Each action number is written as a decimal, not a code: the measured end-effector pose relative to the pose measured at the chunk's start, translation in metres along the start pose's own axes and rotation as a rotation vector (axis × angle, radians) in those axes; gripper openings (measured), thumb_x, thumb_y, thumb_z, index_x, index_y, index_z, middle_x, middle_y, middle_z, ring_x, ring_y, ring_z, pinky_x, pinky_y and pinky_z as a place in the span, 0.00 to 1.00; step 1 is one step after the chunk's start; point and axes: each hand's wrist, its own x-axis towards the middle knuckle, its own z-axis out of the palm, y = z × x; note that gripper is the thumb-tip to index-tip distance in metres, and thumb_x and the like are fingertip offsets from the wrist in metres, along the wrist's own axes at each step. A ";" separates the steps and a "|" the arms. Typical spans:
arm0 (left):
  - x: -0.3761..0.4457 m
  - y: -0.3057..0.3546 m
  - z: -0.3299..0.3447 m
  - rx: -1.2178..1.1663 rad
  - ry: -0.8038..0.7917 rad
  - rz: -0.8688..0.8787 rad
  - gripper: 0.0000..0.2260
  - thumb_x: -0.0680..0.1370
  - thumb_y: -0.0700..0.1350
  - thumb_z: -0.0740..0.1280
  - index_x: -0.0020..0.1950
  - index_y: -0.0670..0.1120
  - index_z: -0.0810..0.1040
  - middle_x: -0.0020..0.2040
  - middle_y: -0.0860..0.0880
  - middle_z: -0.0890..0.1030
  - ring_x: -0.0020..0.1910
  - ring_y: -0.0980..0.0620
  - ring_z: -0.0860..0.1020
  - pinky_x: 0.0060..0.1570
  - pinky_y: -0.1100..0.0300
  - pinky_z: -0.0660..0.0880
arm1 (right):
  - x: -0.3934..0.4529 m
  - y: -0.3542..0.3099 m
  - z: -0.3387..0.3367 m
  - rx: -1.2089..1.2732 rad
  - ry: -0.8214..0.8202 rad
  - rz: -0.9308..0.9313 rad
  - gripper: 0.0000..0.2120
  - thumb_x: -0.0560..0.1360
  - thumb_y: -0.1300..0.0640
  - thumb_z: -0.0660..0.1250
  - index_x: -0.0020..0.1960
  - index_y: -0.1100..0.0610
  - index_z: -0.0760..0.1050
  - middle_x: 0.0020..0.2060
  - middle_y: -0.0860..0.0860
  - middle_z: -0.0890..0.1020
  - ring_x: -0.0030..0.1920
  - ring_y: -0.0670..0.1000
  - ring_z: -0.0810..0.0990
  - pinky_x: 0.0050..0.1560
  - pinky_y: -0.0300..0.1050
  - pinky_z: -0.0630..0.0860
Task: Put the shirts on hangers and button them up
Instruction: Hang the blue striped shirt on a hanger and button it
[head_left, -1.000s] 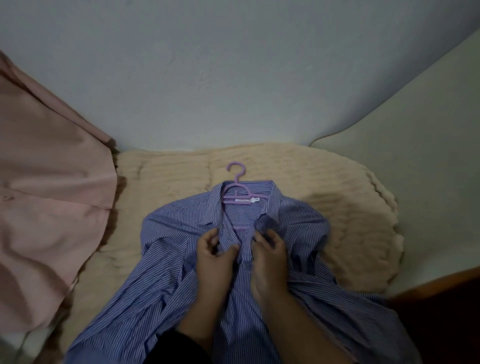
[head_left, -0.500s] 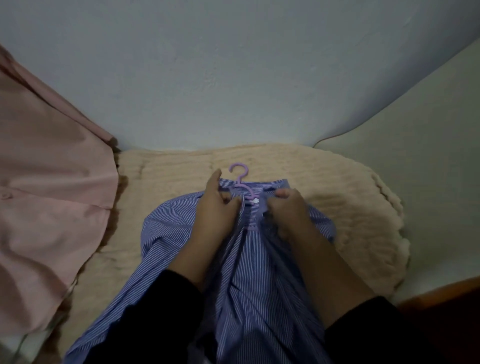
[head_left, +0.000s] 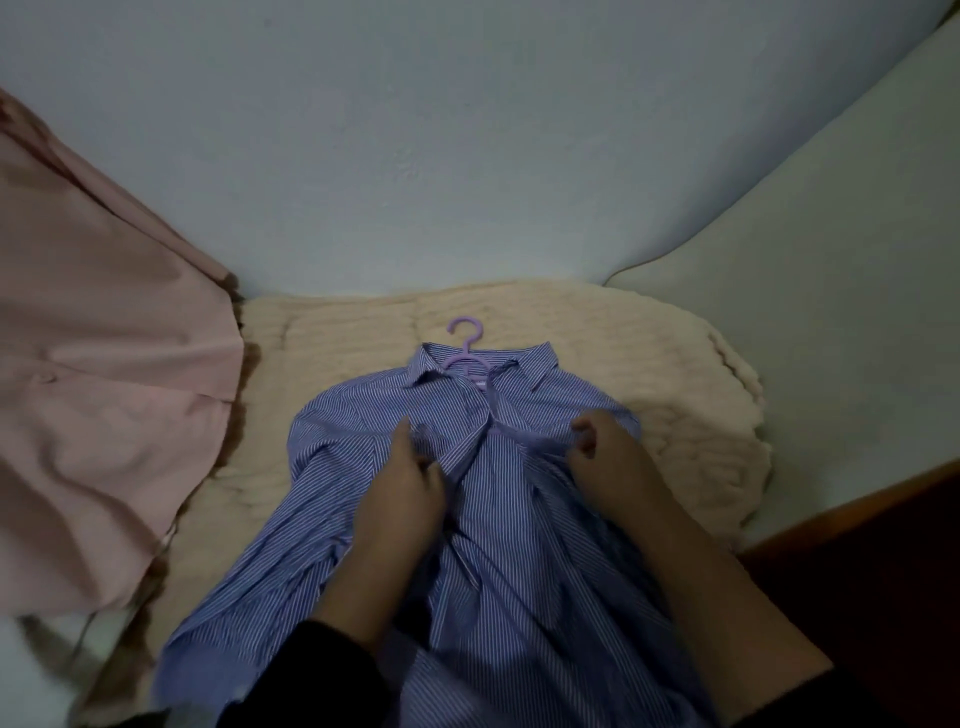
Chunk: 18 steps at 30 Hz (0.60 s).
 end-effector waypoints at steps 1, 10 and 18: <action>-0.004 0.000 -0.003 0.070 -0.015 -0.027 0.27 0.80 0.46 0.59 0.78 0.48 0.52 0.58 0.44 0.79 0.53 0.43 0.78 0.47 0.55 0.72 | -0.007 0.002 -0.004 -0.085 0.005 0.012 0.11 0.77 0.60 0.60 0.59 0.55 0.70 0.51 0.52 0.77 0.43 0.51 0.75 0.40 0.44 0.71; -0.063 0.038 0.002 -0.104 -0.032 0.024 0.30 0.78 0.41 0.61 0.76 0.51 0.51 0.53 0.46 0.79 0.48 0.42 0.78 0.49 0.50 0.74 | -0.077 -0.052 0.031 0.132 0.021 0.014 0.06 0.73 0.66 0.63 0.49 0.61 0.74 0.46 0.57 0.76 0.45 0.56 0.77 0.42 0.43 0.70; -0.073 0.002 0.015 -0.280 -0.104 -0.189 0.28 0.80 0.40 0.59 0.78 0.46 0.51 0.46 0.48 0.79 0.37 0.53 0.74 0.32 0.61 0.67 | -0.079 -0.022 0.062 0.399 -0.086 0.197 0.10 0.75 0.72 0.56 0.50 0.77 0.74 0.43 0.74 0.77 0.32 0.52 0.70 0.28 0.39 0.65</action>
